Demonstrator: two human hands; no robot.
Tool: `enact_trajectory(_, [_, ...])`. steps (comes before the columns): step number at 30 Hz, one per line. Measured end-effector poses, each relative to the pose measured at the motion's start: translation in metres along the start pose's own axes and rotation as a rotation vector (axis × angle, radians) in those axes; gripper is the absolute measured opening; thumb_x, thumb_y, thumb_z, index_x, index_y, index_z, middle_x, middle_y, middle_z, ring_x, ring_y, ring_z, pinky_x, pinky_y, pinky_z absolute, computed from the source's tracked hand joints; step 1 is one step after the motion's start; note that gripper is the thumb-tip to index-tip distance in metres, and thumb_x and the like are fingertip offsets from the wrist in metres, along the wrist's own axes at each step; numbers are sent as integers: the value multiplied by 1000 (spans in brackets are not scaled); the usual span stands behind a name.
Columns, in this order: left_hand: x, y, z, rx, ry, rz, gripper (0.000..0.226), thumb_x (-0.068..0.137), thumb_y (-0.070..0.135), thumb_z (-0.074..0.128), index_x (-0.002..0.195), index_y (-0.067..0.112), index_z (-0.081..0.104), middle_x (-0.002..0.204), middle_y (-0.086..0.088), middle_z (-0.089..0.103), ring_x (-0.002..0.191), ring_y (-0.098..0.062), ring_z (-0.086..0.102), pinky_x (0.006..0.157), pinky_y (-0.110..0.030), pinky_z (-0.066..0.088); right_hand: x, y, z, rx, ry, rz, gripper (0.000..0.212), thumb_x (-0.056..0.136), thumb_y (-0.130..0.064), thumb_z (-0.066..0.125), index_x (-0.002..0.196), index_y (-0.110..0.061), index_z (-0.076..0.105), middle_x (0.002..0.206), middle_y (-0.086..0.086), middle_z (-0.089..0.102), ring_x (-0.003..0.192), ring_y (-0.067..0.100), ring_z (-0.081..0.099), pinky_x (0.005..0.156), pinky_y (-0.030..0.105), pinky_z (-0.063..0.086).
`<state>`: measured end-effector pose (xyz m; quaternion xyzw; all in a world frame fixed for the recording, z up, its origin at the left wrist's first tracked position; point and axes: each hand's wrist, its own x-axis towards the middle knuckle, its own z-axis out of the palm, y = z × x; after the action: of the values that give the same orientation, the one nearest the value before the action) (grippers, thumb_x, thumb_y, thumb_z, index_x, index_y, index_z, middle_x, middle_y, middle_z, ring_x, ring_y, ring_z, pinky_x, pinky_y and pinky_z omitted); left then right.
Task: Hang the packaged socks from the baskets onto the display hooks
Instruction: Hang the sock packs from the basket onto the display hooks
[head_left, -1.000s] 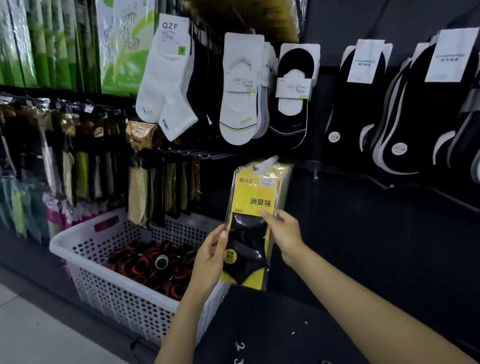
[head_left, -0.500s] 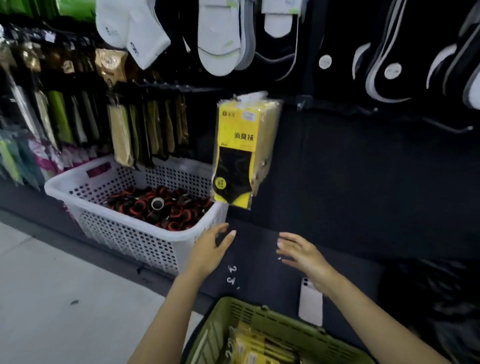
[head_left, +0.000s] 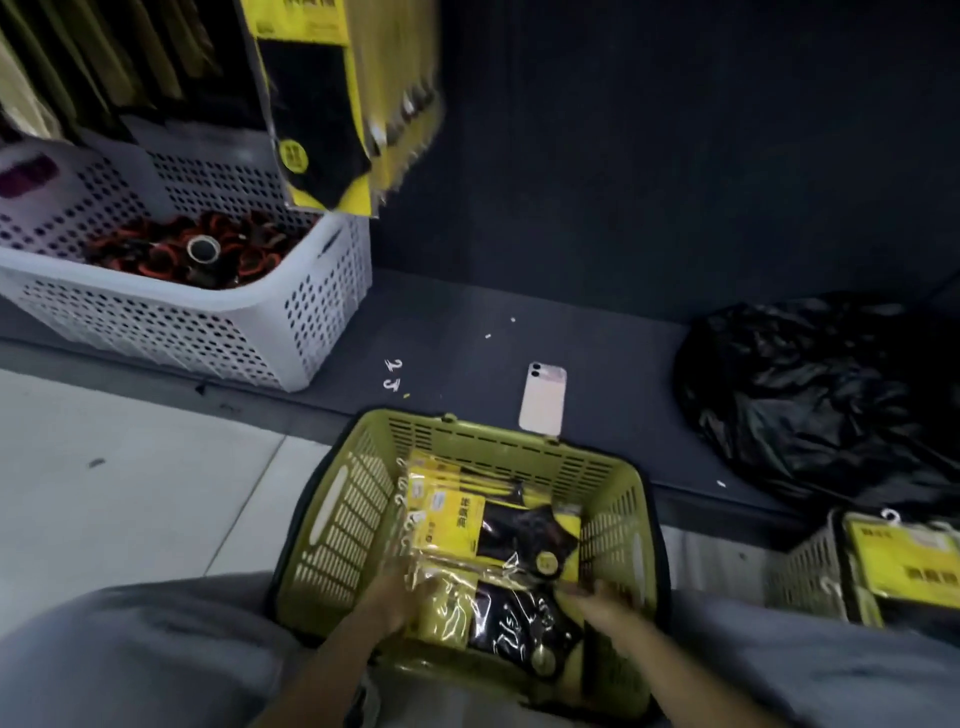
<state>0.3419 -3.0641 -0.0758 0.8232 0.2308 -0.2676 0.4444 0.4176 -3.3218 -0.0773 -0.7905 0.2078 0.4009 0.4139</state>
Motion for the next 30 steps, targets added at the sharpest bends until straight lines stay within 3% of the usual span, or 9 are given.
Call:
enact_trajectory(2, [1, -4, 8, 50, -36, -67, 55, 93, 37, 55, 137, 8, 41, 138, -11, 47, 125, -25, 48, 104, -32, 39, 2, 15, 7, 21, -58, 74, 45, 91, -18, 63, 131, -1, 51, 134, 15, 54, 120, 25, 53, 74, 17, 45])
enact_trajectory(5, [5, 1, 8, 21, -115, -129, 47, 95, 42, 48, 128, 9, 50, 130, -11, 55, 115, -23, 54, 99, -32, 43, 5, 29, 22, 96, -103, 137, 42, 87, -17, 67, 124, 1, 58, 126, 15, 61, 107, 24, 58, 68, 20, 44])
enact_trajectory(11, [7, 7, 9, -13, -168, -174, 59, 95, 47, 44, 136, 5, 40, 140, -14, 43, 125, -27, 46, 106, -43, 38, 14, 30, 28, 163, 10, 176, 54, 77, -20, 78, 122, 2, 59, 120, 19, 63, 111, 29, 60, 94, 36, 49])
enact_trajectory(15, [7, 8, 10, -10, -176, -223, 67, 95, 49, 42, 142, 4, 30, 145, -18, 35, 130, -32, 40, 107, -45, 36, 9, 23, 26, 183, -24, 181, 71, 76, -29, 79, 133, -1, 48, 137, 15, 51, 125, 28, 49, 95, 31, 42])
enact_trajectory(17, [6, 10, 11, -30, -129, -228, 62, 95, 48, 44, 136, 2, 38, 138, -20, 43, 124, -32, 46, 104, -42, 40, 5, 18, 27, 227, -102, 168, 81, 75, -34, 79, 140, -5, 41, 147, 13, 39, 134, 27, 39, 100, 32, 35])
enact_trajectory(20, [4, 13, 11, -67, -91, -230, 62, 96, 49, 40, 139, 4, 36, 141, -18, 42, 126, -29, 45, 105, -40, 37, -2, 3, 25, 257, -187, 91, 69, 72, -34, 79, 132, -14, 53, 141, 6, 49, 126, 21, 44, 94, 29, 34])
enact_trajectory(23, [2, 24, 7, -188, -21, -287, 72, 95, 53, 40, 149, 10, 20, 150, -16, 30, 133, -32, 36, 110, -43, 32, -13, -17, 17, 237, -141, 29, 71, 70, -40, 79, 132, -14, 54, 137, 7, 53, 123, 22, 48, 92, 32, 39])
enact_trajectory(26, [-1, 45, -1, -432, 89, -315, 69, 91, 51, 49, 145, 13, 30, 146, -16, 37, 129, -35, 40, 108, -48, 35, -29, -42, -2, 205, -56, -25, 84, 69, -46, 78, 138, -11, 45, 140, 11, 49, 127, 29, 46, 98, 37, 39])
enact_trajectory(30, [-10, 80, -18, -618, 200, -294, 87, 83, 50, 63, 149, 14, 19, 151, -14, 29, 135, -38, 33, 106, -50, 33, -64, -74, -40, 187, -6, -144, 85, 62, -47, 82, 131, -9, 50, 135, 5, 52, 122, 27, 50, 100, 35, 40])
